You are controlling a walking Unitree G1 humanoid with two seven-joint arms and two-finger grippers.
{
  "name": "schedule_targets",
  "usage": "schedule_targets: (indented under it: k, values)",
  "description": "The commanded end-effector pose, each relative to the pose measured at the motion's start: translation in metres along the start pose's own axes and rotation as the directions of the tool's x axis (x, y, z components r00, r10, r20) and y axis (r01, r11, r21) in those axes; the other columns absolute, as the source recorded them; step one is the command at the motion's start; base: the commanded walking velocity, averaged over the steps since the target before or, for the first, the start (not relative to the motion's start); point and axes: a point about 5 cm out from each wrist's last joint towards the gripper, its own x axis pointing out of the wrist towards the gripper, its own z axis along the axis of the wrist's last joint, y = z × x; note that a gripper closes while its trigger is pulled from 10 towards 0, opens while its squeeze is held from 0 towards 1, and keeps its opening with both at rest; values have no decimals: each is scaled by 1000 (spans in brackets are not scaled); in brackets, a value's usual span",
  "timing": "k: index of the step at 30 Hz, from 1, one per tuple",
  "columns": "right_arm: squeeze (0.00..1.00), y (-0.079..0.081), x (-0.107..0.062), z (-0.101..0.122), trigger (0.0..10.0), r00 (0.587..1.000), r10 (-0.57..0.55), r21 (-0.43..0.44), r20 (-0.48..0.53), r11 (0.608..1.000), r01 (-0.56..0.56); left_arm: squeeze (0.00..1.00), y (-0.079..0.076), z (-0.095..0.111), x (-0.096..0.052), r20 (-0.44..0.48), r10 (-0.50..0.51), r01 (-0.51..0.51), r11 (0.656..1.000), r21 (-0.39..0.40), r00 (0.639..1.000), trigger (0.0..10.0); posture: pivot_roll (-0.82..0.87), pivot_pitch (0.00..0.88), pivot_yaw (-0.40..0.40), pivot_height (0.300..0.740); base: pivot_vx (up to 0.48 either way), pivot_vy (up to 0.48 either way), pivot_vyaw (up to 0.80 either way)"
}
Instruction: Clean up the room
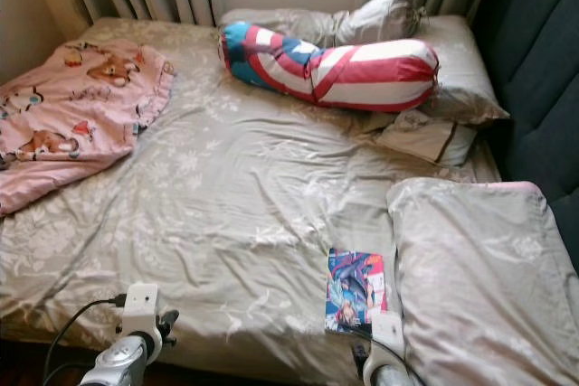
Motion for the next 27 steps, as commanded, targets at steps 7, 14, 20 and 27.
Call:
schedule_targets:
  k: [7, 14, 20, 27]
  values:
    - [0, -12, -3, -11, 10000, 999, -45, -1, -28, 999, 45, 0, 2, -29, -8, -122, -8, 10, 1000, 19, 993, 10000, -115, 0, -30, 740, 0, 0, 0]
    - [0, -2, -1, -6, 10000, 999, 1, -137, -42, 991, -7, 0, 6, -44, -13, -178, 33, -25, 999, 46, 983, 10000, -114, 0, -38, 740, 0, 0, 0]
    - [0, 4, -2, -11, 10000, 998, 30, -178, -60, 983, -41, 0, 9, -42, -13, -161, 43, -40, 999, 23, 986, 10000, -111, 0, -42, 740, 0, 0, 0]
    - [0, 5, -2, -15, 10000, 995, 51, -226, -85, 972, -69, 0, 6, -39, -11, -156, 29, -26, 999, 18, 987, 10000, -115, 0, -42, 740, 0, 0, 0]
